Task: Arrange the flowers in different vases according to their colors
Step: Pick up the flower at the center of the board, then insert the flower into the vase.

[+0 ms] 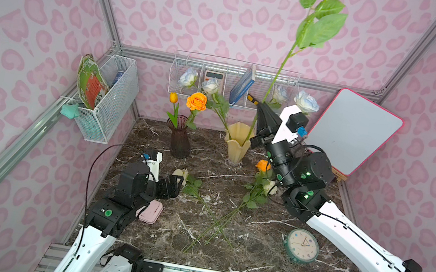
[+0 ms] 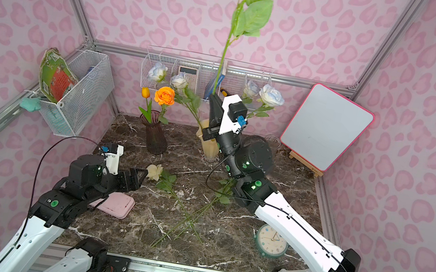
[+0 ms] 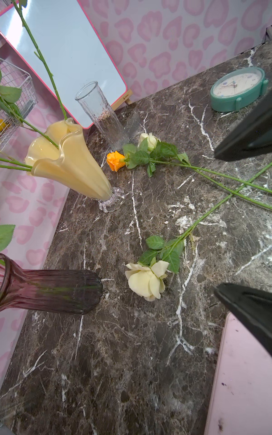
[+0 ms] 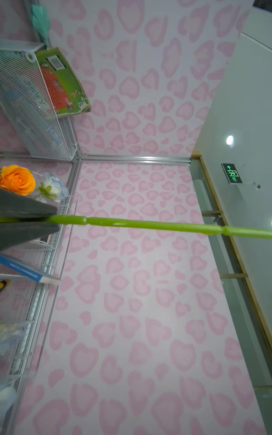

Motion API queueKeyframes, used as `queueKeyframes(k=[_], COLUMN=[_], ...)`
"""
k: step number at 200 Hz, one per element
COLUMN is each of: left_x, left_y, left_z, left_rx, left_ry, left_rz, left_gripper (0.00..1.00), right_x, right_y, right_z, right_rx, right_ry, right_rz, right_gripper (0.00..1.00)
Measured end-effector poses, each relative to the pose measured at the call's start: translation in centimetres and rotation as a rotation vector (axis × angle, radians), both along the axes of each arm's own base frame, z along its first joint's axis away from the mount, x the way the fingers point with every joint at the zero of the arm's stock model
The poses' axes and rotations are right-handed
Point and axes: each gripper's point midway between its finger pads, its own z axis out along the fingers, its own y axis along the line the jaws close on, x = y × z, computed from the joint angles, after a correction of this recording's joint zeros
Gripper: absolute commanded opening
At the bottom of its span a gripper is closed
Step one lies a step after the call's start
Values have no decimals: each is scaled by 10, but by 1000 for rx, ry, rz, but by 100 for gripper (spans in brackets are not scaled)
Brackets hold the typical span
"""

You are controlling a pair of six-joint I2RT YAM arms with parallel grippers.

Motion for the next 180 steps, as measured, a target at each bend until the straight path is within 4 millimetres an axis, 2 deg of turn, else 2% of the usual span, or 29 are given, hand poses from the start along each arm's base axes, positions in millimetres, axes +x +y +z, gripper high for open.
queueKeyframes(k=[24,36,54,72,111,135,180], left_x=[1,3,6,6,7,11,19], left_y=[-2,-3,-6,-9,-16,-18,-27], left_z=[-3,-4,-4,-3,-7,-12,-17], left_rx=[1,0,-6,-10,-9,-5,-18], left_ry=[11,15,13,12,26,44,54], left_rz=[-5,-10,-17,-27,-52,-56,-67], left_gripper=[86,86,86,86,86,86,86], right_x=[16,25,41,59,96,114,160], right_y=[-37,-47,-61,-78,-138,-171,-190], right_z=[11,13,5,-7,-50,-64,-110], right_rx=[23,21,-8,-36,-30,16,25], right_ry=[-16,-18,-3,28,124,161,251], right_rz=[-126,-182,-276,-371,-562,-627,-655], right_gripper=[0,0,0,0,0,0,0])
